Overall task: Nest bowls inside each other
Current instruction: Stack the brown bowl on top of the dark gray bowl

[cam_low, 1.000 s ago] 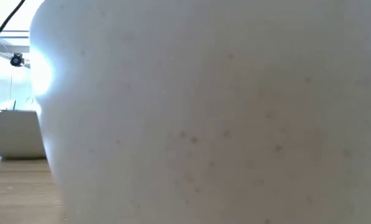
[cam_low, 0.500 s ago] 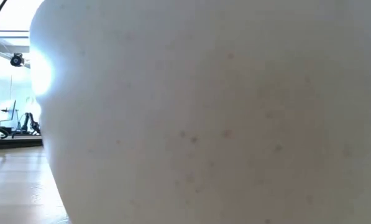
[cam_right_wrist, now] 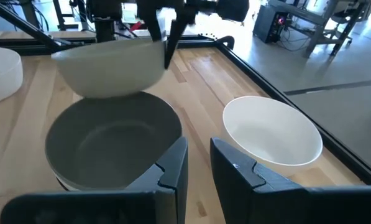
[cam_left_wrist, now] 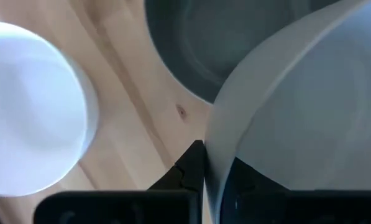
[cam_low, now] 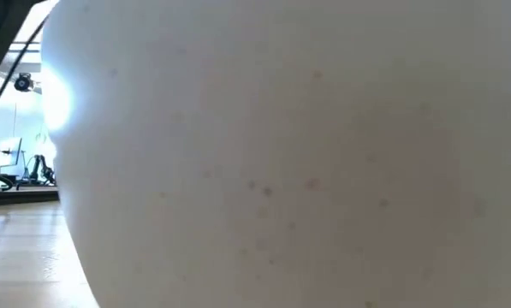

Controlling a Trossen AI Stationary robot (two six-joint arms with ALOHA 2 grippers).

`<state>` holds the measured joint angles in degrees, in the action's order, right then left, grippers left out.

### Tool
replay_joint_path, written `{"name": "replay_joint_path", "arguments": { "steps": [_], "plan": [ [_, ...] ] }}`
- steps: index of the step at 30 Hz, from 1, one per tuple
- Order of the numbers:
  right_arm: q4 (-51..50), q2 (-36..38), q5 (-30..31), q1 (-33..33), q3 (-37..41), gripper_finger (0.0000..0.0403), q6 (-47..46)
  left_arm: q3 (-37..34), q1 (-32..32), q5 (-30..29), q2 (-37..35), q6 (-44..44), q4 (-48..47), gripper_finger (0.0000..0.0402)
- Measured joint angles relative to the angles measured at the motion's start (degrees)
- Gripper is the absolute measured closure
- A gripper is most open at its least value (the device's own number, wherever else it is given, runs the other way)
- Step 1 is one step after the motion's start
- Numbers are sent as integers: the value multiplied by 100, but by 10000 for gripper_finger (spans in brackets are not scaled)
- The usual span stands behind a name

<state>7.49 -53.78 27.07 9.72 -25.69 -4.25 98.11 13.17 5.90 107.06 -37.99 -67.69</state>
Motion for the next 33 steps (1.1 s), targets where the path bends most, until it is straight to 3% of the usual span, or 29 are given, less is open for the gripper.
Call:
{"name": "replay_joint_path", "arguments": {
  "steps": [9,13,16,19,22,27,30,33],
  "plan": [
    [-25,0,2,0,30,339,46,1108,2,-54,387,-155,-345,401],
    [-111,2,2,0,35,339,107,1288,4,-18,134,121,277,401],
    [-279,2,2,0,42,339,106,1016,2,304,-284,541,1173,401],
    [-422,2,2,0,62,339,52,248,-55,601,-907,825,2404,402],
    [-429,4,2,0,124,339,34,-1008,-132,665,-1721,1257,4246,402],
    [16,2,0,4,204,339,120,-3404,-127,660,-2868,3013,7771,402],
    [531,2,-7,13,304,339,289,-4629,-137,2,-3315,3913,9465,402],
    [1224,-29,-49,13,467,339,496,-5666,-368,-1527,-3586,4106,11102,401]
  ]
}}
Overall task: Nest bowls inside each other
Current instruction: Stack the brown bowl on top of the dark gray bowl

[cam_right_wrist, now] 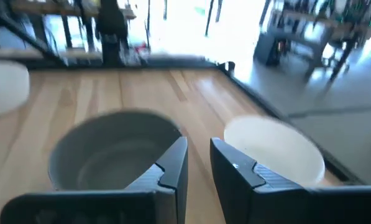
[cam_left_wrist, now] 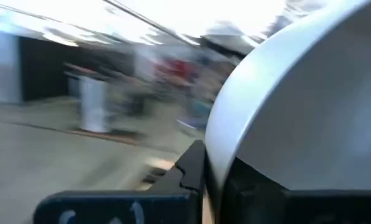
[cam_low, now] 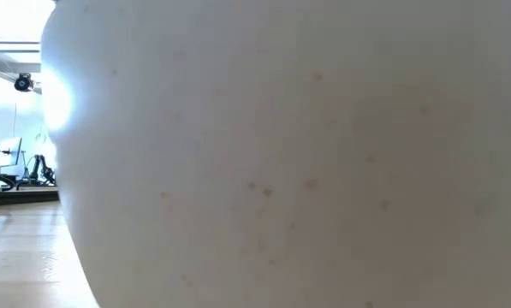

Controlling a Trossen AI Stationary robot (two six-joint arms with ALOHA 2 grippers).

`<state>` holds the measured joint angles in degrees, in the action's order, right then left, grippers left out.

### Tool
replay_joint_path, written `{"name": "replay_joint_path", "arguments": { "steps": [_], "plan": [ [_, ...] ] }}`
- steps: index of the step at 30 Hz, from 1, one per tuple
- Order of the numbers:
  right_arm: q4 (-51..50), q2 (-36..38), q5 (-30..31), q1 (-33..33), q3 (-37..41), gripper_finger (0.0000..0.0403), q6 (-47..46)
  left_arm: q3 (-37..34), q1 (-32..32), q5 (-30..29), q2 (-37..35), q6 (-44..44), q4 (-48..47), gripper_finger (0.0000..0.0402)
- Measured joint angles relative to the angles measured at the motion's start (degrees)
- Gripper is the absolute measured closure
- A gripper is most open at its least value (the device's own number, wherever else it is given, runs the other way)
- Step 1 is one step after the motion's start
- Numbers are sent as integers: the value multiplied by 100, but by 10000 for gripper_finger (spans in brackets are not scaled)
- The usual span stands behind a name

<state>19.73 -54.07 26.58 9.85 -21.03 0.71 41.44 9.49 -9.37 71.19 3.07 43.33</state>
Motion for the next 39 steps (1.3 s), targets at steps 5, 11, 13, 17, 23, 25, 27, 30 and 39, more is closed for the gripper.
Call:
{"name": "replay_joint_path", "arguments": {
  "steps": [5,11,13,17,23,25,27,30,39],
  "plan": [
    [1179,-221,-361,2,226,339,526,-1081,-582,-2507,53,-211,1654,401],
    [1333,-581,-408,2,22,339,828,-864,-751,-1949,-64,69,4,401],
    [1340,-705,-406,2,-79,339,929,-332,-750,-1482,-123,83,-1401,401],
    [1174,-816,-383,2,-216,339,1224,1144,-638,-318,55,-103,-4175,401],
    [-185,-388,762,4,-459,339,1281,3334,-403,941,962,-749,-6750,401],
    [-728,-192,1015,2,-514,339,1138,3945,-341,1053,1477,-969,-7464,401],
    [-1068,-7,1102,4,-564,339,1043,4562,-264,1242,2058,-1253,-8100,401],
    [-1439,306,1120,4,-565,339,988,5569,-139,1588,2979,-1626,-9053,401],
    [-2315,971,1159,100,-460,339,604,7981,69,1609,4889,-2880,-11172,401]
  ]
}}
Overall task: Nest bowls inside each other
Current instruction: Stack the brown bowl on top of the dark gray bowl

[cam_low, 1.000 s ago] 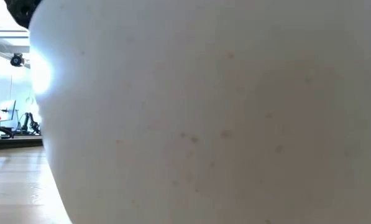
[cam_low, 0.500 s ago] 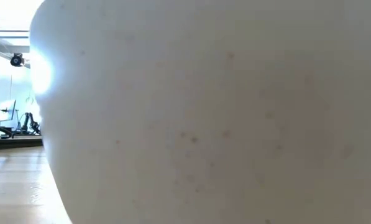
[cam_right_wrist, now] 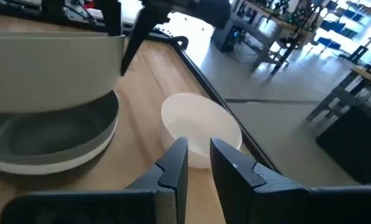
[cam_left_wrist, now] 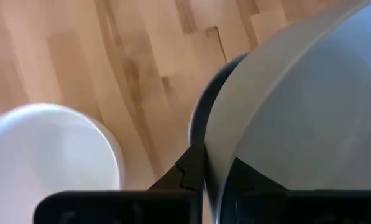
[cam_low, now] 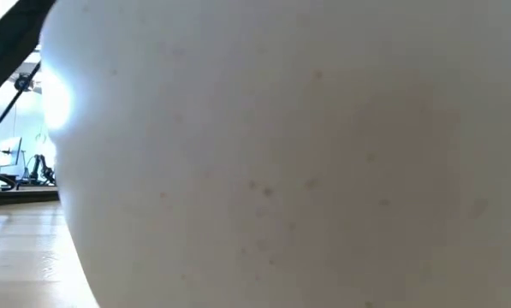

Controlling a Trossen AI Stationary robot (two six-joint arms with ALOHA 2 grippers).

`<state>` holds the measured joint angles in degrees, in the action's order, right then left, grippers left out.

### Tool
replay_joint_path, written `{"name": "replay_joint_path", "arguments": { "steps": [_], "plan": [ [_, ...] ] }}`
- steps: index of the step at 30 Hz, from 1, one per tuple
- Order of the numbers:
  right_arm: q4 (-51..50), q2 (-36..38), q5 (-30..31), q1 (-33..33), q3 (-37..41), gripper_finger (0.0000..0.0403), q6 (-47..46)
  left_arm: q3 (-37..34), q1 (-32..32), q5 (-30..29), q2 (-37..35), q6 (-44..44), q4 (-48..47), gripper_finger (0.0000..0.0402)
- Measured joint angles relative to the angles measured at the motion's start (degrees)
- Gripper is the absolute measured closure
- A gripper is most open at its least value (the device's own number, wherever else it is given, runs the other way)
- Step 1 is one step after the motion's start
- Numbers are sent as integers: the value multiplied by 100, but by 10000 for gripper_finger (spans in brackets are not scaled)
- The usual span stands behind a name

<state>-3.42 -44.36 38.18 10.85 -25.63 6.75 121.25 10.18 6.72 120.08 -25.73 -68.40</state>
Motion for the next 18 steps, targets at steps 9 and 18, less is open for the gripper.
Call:
{"name": "replay_joint_path", "arguments": {
  "steps": [9,18],
  "plan": [
    [-376,40,-833,129,155,339,-77,703,207,-3,517,-382,-319,401],
    [-370,45,-855,127,165,339,-77,592,208,26,701,-313,-359,401]
  ]
}}
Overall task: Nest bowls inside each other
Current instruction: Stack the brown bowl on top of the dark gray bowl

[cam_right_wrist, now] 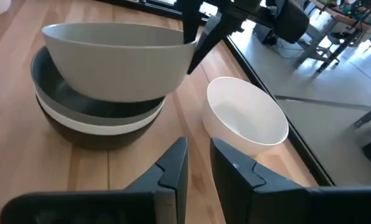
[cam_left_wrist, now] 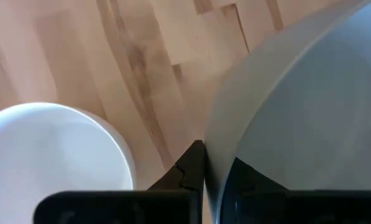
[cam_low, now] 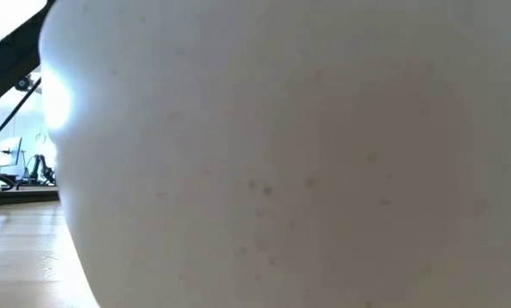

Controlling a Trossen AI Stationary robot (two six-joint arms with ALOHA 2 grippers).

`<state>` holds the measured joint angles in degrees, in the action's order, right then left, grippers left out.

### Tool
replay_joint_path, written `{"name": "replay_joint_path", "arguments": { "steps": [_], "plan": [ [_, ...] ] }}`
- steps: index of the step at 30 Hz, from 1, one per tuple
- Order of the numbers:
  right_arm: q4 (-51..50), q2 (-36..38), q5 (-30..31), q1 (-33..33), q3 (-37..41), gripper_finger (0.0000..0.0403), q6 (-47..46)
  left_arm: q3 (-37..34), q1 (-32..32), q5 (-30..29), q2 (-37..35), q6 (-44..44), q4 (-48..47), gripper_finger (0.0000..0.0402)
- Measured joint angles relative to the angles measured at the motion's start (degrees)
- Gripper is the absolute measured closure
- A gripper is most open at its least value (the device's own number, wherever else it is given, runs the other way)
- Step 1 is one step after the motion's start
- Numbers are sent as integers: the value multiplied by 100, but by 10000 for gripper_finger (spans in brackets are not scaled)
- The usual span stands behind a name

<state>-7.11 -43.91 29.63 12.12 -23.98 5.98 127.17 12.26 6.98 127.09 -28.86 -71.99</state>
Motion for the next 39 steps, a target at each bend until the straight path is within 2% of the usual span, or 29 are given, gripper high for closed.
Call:
{"name": "replay_joint_path", "arguments": {
  "steps": [22,26,34,39],
  "plan": [
    [48,-1,-2,0,4,339,-105,-124,-276,26,389,297,-95,394],
    [50,-4,-2,0,4,339,-130,-140,-277,26,402,260,-161,347],
    [50,-10,-2,0,4,339,-234,-153,-285,-154,238,145,-150,194],
    [52,-10,-2,0,4,339,-247,-153,-276,-321,-12,144,-103,125]
  ]
}}
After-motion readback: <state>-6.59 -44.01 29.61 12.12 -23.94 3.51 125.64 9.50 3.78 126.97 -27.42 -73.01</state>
